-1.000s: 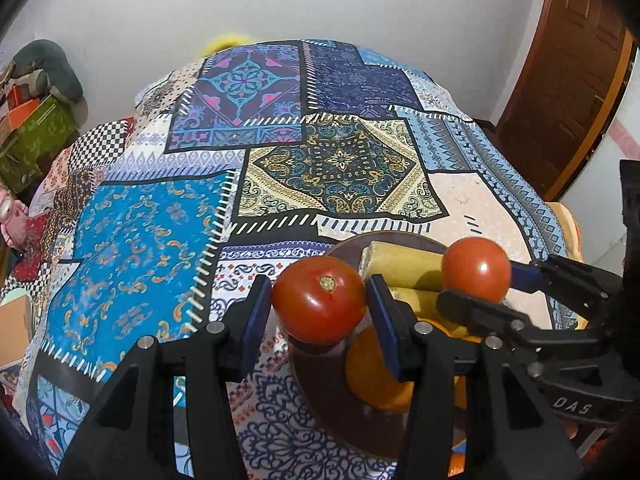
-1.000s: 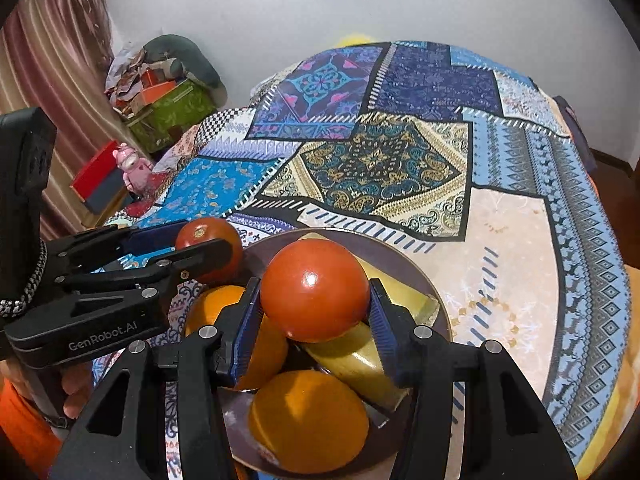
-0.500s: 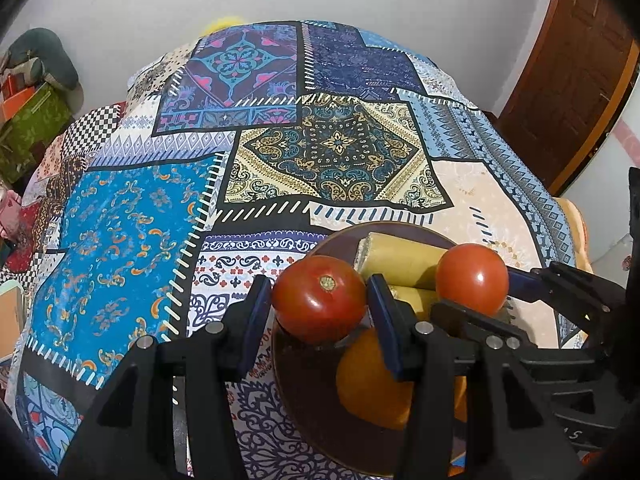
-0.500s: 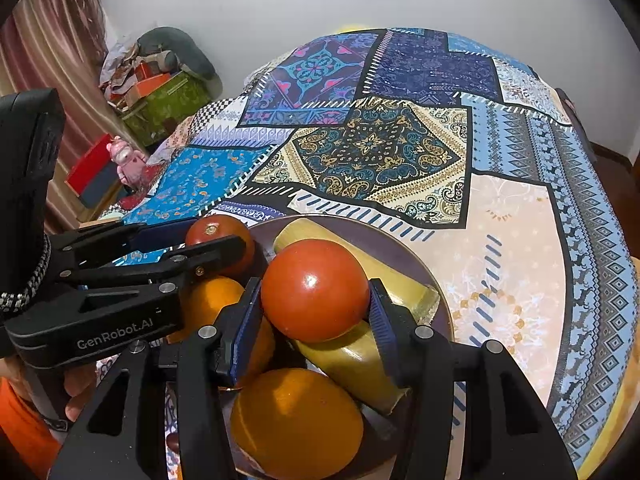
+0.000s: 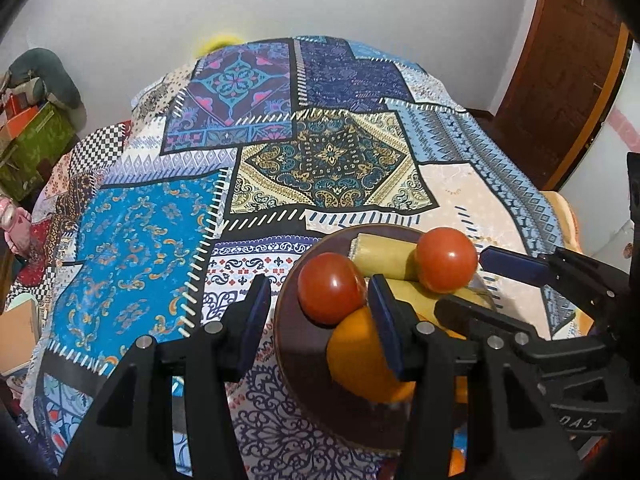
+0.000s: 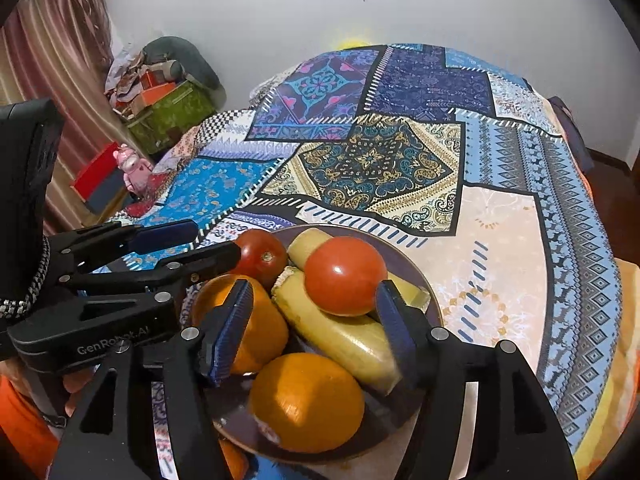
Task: Organize fruits
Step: 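Open both tools on the plate and withdraw them, then grasp the remaining red tomato on the quilt with the right tool, lift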
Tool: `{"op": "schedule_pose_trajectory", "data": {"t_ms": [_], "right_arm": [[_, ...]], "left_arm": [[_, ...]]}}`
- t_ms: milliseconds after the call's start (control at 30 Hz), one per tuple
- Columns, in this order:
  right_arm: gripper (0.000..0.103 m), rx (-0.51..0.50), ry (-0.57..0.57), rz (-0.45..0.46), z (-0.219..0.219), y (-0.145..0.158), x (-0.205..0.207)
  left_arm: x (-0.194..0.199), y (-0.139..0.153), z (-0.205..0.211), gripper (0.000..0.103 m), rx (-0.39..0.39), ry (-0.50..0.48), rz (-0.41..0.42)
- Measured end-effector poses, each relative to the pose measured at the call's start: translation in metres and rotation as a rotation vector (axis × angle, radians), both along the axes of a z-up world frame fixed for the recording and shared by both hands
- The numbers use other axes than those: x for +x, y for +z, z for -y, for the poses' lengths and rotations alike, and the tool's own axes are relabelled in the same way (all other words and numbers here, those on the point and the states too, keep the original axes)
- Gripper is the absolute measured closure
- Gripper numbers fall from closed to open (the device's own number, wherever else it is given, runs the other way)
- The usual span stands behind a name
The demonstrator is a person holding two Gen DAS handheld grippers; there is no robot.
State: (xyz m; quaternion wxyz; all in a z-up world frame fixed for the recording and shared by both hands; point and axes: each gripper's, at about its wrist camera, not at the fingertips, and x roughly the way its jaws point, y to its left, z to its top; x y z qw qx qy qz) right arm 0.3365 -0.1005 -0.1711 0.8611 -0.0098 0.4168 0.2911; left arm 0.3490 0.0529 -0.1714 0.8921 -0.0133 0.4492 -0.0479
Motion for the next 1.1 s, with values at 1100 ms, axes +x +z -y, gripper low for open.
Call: {"op": "schedule_pose_trajectory", "data": {"t_ms": [1100], "right_arm": [[0.041,-0.038,-0.153,0.049,0.1,0.017,-0.093]], "left_arm": [[-0.142,0.035,0.023,0.041,-0.026,-0.031,0.039]]}}
